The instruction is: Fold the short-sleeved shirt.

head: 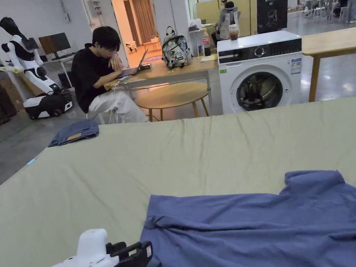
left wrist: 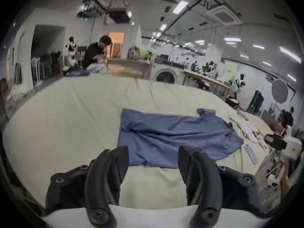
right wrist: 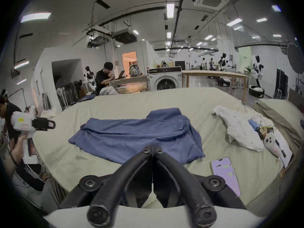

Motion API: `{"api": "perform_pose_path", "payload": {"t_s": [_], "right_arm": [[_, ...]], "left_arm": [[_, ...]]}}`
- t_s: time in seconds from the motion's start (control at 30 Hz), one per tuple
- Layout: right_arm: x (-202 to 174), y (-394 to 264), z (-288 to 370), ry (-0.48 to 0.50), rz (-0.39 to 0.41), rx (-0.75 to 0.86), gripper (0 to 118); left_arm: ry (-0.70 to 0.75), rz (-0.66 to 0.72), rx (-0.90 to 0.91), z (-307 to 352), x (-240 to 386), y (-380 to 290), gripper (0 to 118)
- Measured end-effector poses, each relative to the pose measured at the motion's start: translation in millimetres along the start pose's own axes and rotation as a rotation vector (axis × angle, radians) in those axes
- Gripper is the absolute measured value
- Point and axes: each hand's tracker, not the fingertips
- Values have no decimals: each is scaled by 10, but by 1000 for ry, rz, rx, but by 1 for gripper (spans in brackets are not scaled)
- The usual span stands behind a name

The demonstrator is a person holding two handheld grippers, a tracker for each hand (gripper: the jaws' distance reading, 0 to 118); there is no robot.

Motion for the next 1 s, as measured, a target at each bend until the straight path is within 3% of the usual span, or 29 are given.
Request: {"api": "perform_pose_path", "payload": {"t_s": [0.1, 0.13, 0.17, 0.2, 0.27, 0.33, 0.5, 0.6, 0.63, 0.67, 0.7, 0.77, 0.9, 0.93, 0.97, 1.0], "right_arm": [[90, -77, -24, -23, -18, -34, 0], [121, -101, -4, -34, -21, -43, 0], [160, -120, 9, -48, -27, -52, 0], [195, -134, 24, -56, -31, -59, 0], [275, -144, 69, -82, -34, -76, 0], [342, -164, 76, -104, -40, -87, 0], [478, -137, -35, -79, -136, -97, 0], [436, -32, -178, -84, -154, -98, 1], [467, -2, -311, -85, -152, -116, 14], [514, 41, -494, -85, -140, -178, 48], [575, 53, -669, -84, -142, -202, 64], [751, 81, -1095, -104, -164, -247, 64], [1141, -33, -1963, -343, -133, -418, 63], [1174, -102, -2086, -355, -161, -501, 63], [1176, -184, -2107, -291, -209, -516, 56], [1089, -115, -1946, -311, -144, -411, 35]], "left_arm": [[51, 33, -96, -612, -280, -73, 55], [63, 33, -137, -806, -367, -98, 37], [65, 46, -178, -952, -338, -126, 6], [82, 57, -223, -1088, -368, -158, 3], [159, 69, -311, -1352, -382, -286, 2], [151, 56, -240, -1221, -283, -282, 0], [148, 36, -266, -1174, -205, -249, 0], [133, 58, -272, -1157, -219, -246, 0], [134, 55, -274, -1165, -204, -249, 0], [138, 46, -275, -1175, -179, -247, 0], [142, 41, -278, -1154, -154, -250, 0], [156, 12, -282, -1153, -114, -239, 0], [158, -14, -289, -1113, -46, -236, 0], [155, -8, -288, -1106, -46, -239, 0], [148, -1, -285, -1098, -43, -243, 0], [141, 8, -286, -1116, -102, -248, 0]]}}
